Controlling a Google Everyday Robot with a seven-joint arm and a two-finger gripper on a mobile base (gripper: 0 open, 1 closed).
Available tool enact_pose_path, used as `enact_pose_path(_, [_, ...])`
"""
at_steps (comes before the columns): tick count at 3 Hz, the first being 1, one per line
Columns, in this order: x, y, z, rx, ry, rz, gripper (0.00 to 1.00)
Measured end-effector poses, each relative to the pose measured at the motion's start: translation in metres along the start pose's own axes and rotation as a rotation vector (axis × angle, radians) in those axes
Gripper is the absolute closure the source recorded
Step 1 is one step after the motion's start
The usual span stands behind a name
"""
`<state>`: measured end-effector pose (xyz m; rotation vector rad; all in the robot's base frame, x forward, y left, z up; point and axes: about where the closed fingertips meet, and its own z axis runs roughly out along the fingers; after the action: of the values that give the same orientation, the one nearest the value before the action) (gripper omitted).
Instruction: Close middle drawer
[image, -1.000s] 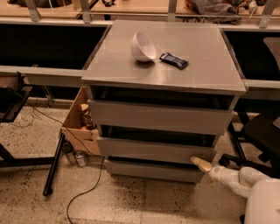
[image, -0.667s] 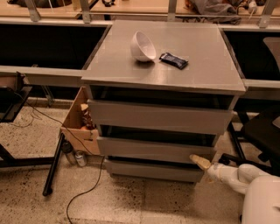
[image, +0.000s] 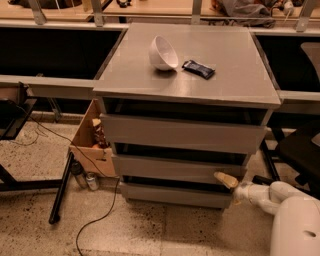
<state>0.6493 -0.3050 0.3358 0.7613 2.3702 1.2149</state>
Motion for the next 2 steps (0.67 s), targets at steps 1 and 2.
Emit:
enact_pose_path(1, [0.0046,0.0016,0.0007,0.002,0.003,-0.007,0.0])
enact_pose_path(2, [0.0138,0.0016,-0.0021,0.008,0.004,-0.026,0.0])
